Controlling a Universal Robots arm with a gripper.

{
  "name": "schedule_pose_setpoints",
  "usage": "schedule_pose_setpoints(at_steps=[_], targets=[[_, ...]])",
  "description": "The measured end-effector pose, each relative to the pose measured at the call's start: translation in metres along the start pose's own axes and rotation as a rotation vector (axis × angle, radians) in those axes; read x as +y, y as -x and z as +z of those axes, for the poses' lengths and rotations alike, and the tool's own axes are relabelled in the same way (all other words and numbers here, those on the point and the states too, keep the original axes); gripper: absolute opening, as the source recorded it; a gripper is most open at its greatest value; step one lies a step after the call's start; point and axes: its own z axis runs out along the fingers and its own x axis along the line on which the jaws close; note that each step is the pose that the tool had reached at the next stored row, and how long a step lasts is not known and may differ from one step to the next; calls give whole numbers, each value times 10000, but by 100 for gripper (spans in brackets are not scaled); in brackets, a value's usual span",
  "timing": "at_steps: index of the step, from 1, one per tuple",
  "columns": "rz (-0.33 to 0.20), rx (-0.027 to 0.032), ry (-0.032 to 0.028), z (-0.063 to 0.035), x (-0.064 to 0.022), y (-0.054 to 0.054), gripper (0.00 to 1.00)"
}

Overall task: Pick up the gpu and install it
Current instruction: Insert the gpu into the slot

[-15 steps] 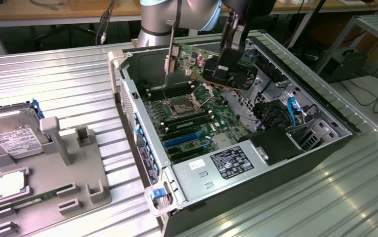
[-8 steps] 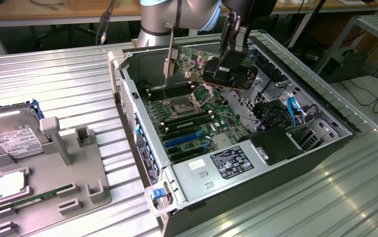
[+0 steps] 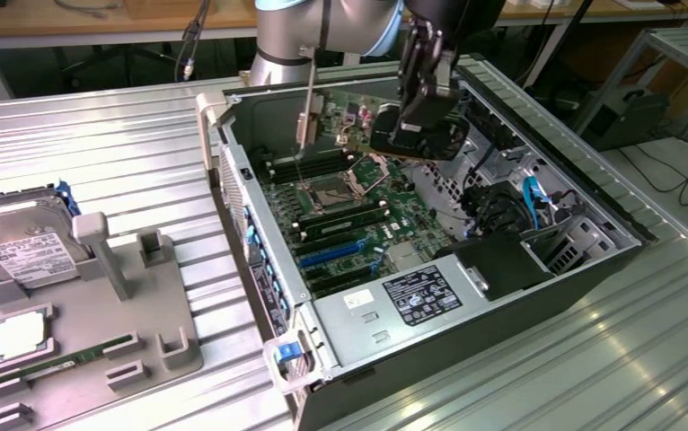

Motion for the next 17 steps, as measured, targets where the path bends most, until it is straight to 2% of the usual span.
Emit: schedule_pose_setpoints(at_steps=[10,17], targets=[[-1349,38,26,0,-1,-10,28],[-2597,69,50,4,-2,-11,28]])
